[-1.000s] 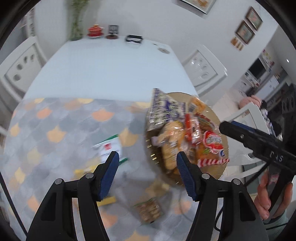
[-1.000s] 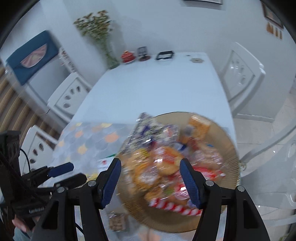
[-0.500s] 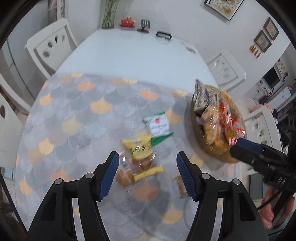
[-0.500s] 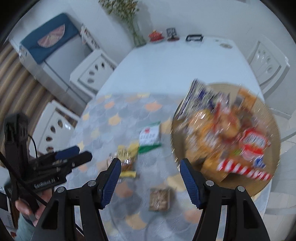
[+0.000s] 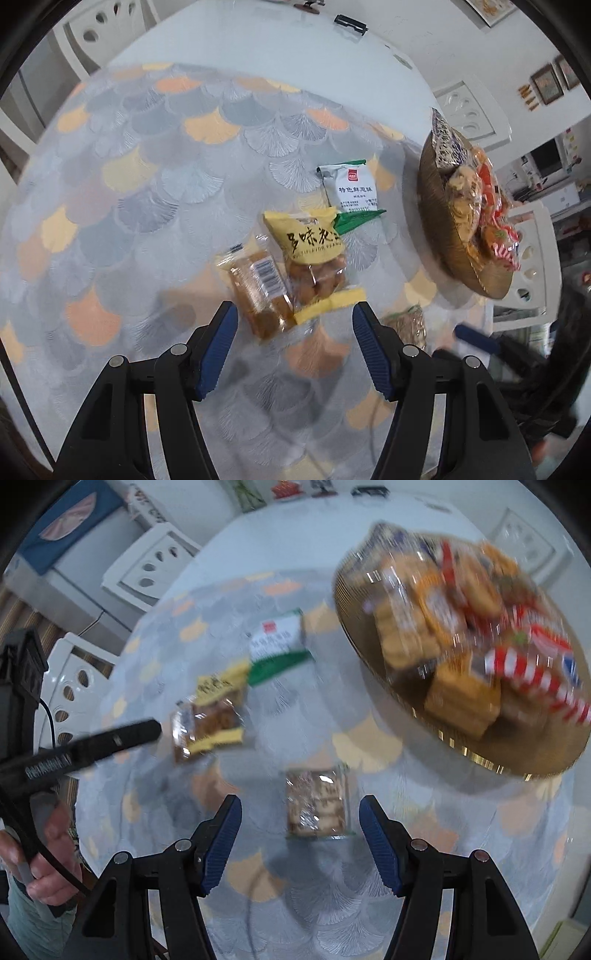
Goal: Organize snacks
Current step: 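Grasp the yellow peanut bag with the left tool while the right tool grasps the small wafer pack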
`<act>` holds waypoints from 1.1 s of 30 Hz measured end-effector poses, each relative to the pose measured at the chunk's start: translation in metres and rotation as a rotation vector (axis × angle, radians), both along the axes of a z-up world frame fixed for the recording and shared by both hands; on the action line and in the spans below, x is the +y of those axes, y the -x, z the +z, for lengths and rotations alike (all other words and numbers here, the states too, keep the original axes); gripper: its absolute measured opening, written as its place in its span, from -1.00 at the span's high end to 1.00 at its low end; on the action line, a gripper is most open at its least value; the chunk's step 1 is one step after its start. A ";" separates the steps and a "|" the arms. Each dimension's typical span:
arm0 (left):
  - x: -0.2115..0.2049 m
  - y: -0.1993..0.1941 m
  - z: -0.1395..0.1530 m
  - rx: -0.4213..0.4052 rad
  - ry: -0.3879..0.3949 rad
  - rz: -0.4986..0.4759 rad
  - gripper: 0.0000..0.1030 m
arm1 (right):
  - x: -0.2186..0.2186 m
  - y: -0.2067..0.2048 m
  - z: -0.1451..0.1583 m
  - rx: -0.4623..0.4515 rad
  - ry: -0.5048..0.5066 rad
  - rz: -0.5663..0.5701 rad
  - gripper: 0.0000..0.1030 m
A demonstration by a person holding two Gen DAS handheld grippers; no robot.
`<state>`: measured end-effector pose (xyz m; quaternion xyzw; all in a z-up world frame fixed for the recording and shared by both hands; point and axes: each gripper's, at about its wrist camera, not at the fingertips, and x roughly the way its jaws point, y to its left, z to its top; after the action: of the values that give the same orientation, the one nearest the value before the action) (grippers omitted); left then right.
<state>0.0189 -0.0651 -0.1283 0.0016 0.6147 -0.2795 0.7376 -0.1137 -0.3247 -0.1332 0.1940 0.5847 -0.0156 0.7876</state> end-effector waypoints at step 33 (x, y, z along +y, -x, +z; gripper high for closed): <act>-0.101 0.012 -0.039 -0.143 -0.277 -0.118 0.06 | 0.027 0.004 -0.050 0.034 0.247 0.067 0.16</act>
<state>0.0072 -0.1666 -0.1669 0.1592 0.5923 -0.2338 0.7544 -0.1179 -0.2981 -0.1834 0.0759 0.5976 -0.0644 0.7956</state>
